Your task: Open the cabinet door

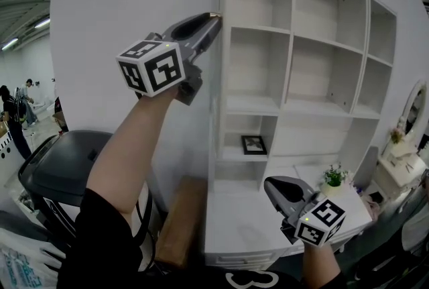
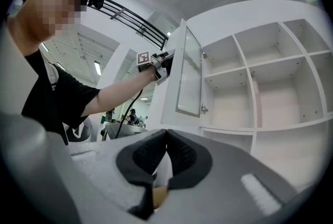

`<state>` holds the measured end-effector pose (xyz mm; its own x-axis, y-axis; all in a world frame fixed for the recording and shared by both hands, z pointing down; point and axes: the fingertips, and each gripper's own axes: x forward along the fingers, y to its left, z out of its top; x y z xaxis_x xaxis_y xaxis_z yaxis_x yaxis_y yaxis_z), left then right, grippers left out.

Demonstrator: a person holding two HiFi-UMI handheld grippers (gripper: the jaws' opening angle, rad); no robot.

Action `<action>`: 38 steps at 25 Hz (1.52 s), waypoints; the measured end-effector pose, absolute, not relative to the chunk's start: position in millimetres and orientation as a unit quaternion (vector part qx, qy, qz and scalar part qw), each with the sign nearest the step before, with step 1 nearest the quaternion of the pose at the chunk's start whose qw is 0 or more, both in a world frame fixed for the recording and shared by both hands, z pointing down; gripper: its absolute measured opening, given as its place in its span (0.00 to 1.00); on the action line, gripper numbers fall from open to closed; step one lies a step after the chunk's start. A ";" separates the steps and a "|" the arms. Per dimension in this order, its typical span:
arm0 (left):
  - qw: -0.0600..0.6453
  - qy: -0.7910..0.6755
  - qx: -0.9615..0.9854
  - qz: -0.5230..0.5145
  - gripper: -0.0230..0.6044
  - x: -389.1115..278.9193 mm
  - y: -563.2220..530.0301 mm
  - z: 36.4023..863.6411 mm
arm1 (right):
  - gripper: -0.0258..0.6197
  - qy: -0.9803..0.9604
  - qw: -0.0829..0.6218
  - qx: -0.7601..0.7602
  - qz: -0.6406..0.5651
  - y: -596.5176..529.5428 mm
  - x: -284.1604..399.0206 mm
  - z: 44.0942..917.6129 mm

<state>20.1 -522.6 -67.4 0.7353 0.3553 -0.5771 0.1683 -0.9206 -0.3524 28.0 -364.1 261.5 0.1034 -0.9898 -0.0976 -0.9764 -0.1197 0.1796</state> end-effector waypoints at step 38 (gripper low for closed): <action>0.084 -0.159 -0.973 0.142 0.14 -117.4 -373.4 199.1 | 0.04 -0.684 0.036 0.724 -0.081 -261.8 -90.3 261.5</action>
<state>-117.4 -373.4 199.1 0.9095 0.3329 -0.2489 0.2852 -0.9354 -0.2091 -90.3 -261.8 261.5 0.0504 -0.9963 -0.0692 -0.9848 -0.0611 0.1628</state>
